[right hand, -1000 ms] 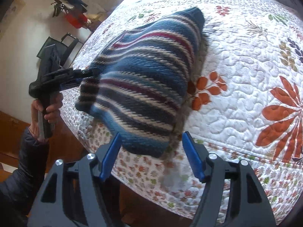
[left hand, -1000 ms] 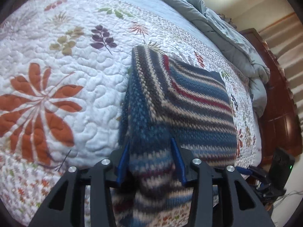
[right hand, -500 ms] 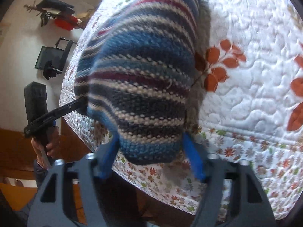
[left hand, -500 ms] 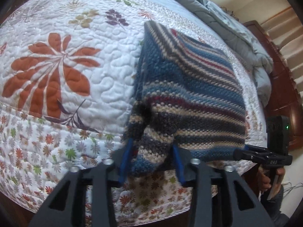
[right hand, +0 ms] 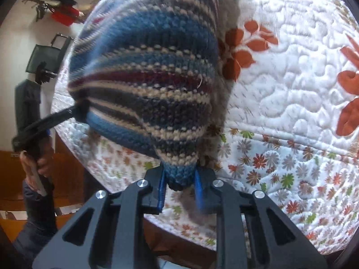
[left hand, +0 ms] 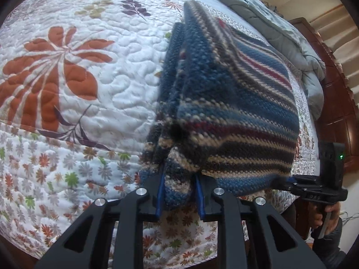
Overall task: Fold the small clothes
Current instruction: 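Fold the held side over the sweater bundle with the left gripper, then grasp the sweater's ribbed end with the right gripper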
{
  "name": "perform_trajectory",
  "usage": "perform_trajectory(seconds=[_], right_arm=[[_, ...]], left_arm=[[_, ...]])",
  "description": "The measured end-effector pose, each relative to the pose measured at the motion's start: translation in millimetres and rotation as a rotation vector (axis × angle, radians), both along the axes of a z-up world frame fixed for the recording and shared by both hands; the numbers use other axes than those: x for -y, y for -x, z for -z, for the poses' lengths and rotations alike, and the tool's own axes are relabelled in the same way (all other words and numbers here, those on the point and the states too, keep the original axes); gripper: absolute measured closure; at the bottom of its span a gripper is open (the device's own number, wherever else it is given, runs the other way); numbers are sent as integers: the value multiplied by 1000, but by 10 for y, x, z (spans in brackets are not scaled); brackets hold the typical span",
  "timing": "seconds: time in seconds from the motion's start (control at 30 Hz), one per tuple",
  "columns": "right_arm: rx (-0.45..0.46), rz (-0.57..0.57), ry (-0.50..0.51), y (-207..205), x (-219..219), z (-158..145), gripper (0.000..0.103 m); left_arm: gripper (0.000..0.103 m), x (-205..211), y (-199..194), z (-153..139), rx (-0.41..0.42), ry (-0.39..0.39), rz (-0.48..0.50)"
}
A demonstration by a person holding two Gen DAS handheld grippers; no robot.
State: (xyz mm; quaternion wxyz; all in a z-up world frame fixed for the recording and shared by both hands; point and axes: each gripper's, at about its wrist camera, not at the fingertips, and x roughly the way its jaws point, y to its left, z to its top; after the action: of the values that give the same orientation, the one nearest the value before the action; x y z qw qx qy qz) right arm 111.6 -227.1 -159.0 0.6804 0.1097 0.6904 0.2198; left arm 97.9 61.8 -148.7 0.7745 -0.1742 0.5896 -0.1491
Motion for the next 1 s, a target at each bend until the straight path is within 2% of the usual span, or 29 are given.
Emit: perform_trajectory(seconds=[0.07, 0.13, 0.23, 0.3, 0.4, 0.47, 0.57, 0.73, 0.87, 0.97, 1.0], right_arm=[[18, -14, -18, 4, 18, -57, 82], [26, -32, -31, 10, 59, -136, 76], [32, -44, -55, -25, 151, -300, 65], [62, -47, -50, -99, 251, -475, 52], [105, -37, -36, -335, 347, -709, 46], [133, -11, -22, -602, 408, -839, 45], [119, 41, -81, -1074, 494, -889, 38], [59, 107, -66, -1710, 500, -649, 36], [1, 146, -110, -2016, 423, -375, 35], [-21, 166, -146, -2178, 398, -267, 35], [-24, 167, -146, -2207, 378, -252, 39]], left_arm=[[78, 11, 8, -42, 1, -8, 7], [75, 33, 7, -109, -3, -3, 12], [65, -5, -15, -244, -27, 17, 10], [58, -60, -67, -404, -5, 4, -8], [49, -129, -306, -642, 52, -41, -32], [49, -113, -559, -701, 53, -56, -40], [49, -24, -996, -654, 30, -65, -56], [49, 151, -1571, -380, -40, -34, -94], [51, 265, -1760, -306, -45, -39, -82], [63, 310, -1856, -267, -52, -37, -61], [69, 328, -1879, -254, -56, -31, -58]])
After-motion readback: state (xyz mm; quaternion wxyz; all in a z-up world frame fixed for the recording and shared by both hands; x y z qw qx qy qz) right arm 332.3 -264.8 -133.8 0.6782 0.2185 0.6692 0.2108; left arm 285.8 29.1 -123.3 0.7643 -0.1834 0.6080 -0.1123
